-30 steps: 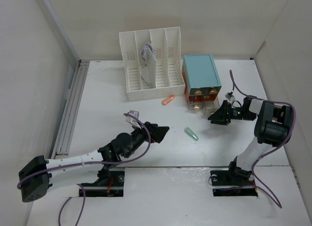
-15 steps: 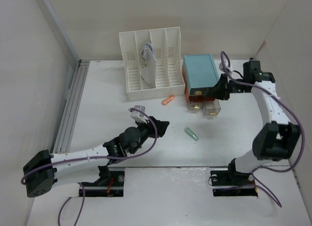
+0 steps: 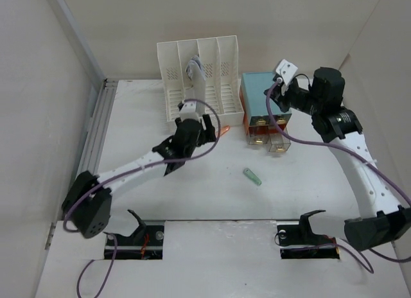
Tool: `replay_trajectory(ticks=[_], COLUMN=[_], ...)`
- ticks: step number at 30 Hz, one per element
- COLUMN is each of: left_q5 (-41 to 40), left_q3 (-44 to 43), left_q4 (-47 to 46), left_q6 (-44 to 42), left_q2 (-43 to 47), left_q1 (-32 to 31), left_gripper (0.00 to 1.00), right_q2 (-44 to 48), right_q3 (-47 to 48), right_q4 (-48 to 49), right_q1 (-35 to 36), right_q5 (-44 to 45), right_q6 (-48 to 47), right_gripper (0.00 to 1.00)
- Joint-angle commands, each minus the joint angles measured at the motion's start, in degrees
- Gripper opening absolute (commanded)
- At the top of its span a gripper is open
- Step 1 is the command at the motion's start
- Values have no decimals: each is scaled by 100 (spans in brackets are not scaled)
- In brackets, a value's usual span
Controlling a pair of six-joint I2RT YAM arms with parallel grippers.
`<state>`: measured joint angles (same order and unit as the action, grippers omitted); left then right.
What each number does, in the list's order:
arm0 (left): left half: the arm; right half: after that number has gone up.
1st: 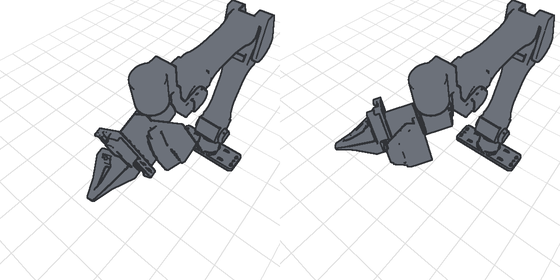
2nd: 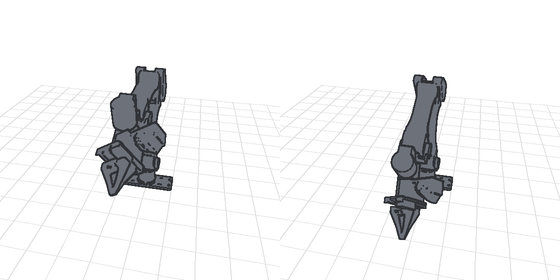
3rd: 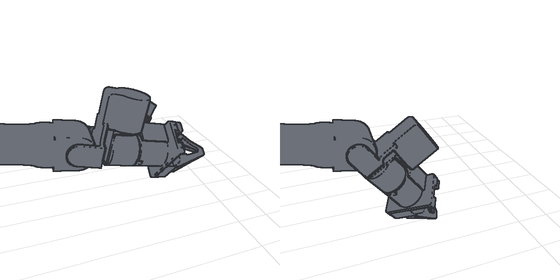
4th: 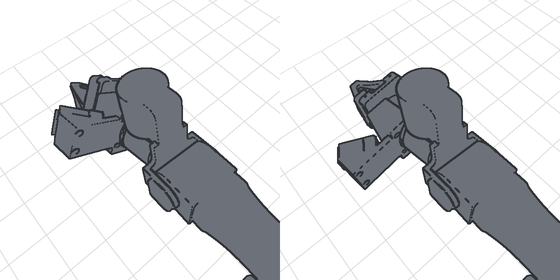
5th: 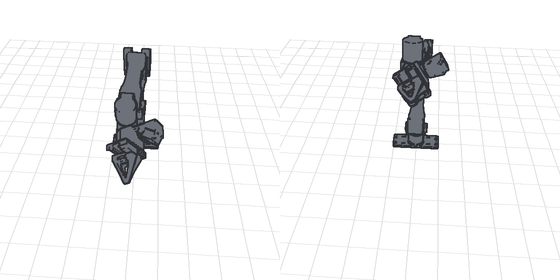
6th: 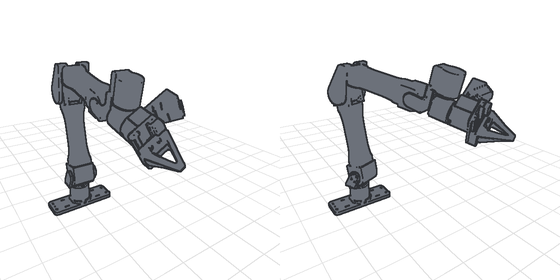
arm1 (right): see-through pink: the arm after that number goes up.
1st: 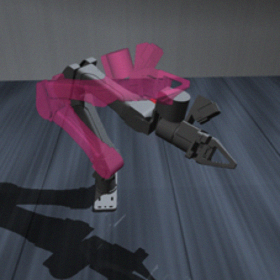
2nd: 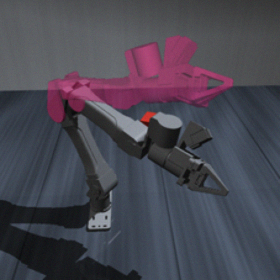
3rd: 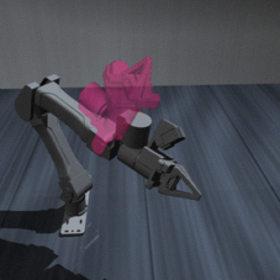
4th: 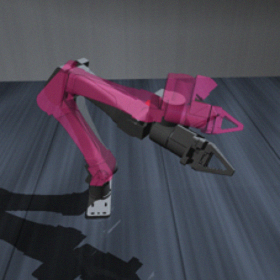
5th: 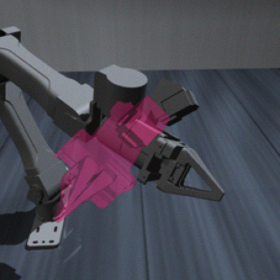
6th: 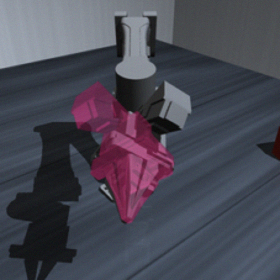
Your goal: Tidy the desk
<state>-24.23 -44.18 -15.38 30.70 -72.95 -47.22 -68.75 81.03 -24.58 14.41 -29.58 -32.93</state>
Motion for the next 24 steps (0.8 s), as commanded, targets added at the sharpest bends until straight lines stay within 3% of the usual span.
replay_trajectory(ticks=[1, 3, 8, 11, 17, 24], left_q5=[989, 1217, 2237, 2685, 2695, 2353], left_q3=[-1239, -1854, -2260, -2725, -2991, -3439], left_q4=[1008, 1561, 1643, 1985, 1960, 1907], left_q6=[-878, -1292, -1882, -2208, -2480, -2718], left_q2=[-903, -1526, -2100, -2636, -3312, -3901], left_q1=[520, 583, 776, 829, 829, 829], left_gripper=[67, 70, 70, 64, 49, 46], right_q2=[-261, -262, -95, -34, 81, 81], right_q3=[219, 220, 45, 44, -307, -360], right_q4=[-143, -213, -214, -276, -276, -337], right_q1=[96, 97, -26, -88, -518, -747], right_q5=[-345, -538, -1258, -1628, -2297, -2719], right_q6=[612, 612, 498, 279, 24, -82], right_gripper=[0, 0, 14, 21, 26, 27])
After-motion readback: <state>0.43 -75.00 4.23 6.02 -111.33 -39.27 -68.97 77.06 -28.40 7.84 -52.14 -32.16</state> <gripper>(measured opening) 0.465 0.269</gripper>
